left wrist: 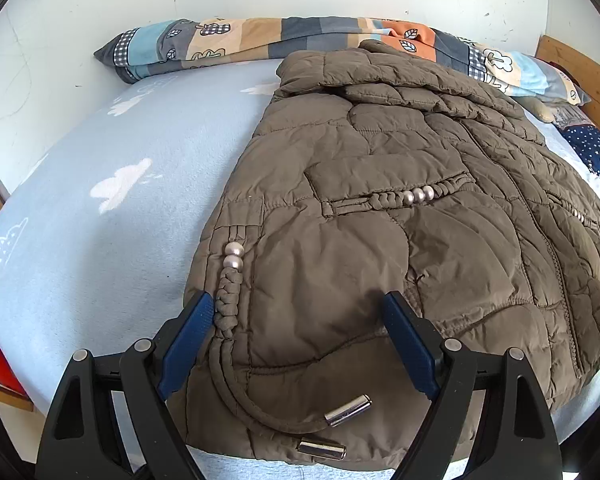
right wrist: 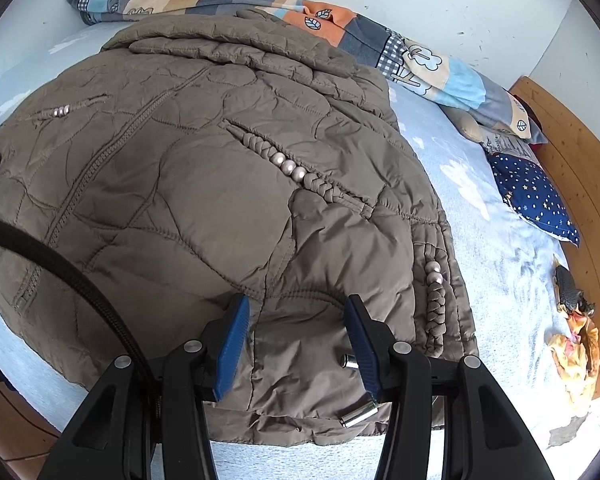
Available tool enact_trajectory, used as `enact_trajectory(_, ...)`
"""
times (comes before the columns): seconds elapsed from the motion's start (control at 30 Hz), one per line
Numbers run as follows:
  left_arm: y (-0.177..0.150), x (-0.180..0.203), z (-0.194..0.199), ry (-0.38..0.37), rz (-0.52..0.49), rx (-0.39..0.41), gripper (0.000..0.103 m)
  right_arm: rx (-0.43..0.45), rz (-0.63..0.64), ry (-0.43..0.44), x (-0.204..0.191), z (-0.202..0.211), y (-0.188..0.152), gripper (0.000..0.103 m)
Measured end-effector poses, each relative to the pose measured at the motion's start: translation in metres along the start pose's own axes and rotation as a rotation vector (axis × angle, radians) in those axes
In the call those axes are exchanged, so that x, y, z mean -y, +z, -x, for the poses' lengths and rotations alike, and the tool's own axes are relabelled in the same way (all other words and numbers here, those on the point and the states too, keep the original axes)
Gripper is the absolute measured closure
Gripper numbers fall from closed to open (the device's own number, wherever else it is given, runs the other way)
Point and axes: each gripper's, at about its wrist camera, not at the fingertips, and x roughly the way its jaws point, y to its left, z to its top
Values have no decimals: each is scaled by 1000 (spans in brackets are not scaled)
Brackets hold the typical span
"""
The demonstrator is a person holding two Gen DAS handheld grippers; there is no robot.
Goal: Fold large clothes
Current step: 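Close both tools on the jacket hem, side by side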
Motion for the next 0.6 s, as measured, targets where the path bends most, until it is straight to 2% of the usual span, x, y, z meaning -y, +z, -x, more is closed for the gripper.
enact_trajectory(0.3,3,-3,2,-8,12,10,18,25,-69,39,17,4,6,47)
enact_trajectory(0.47,10,-16,10,3,48,50,18,31,-120,19,34,4,8,47)
enact_trajectory(0.6,14,-29,9,18,91,51,18,29,-195,0,58,3,6,46)
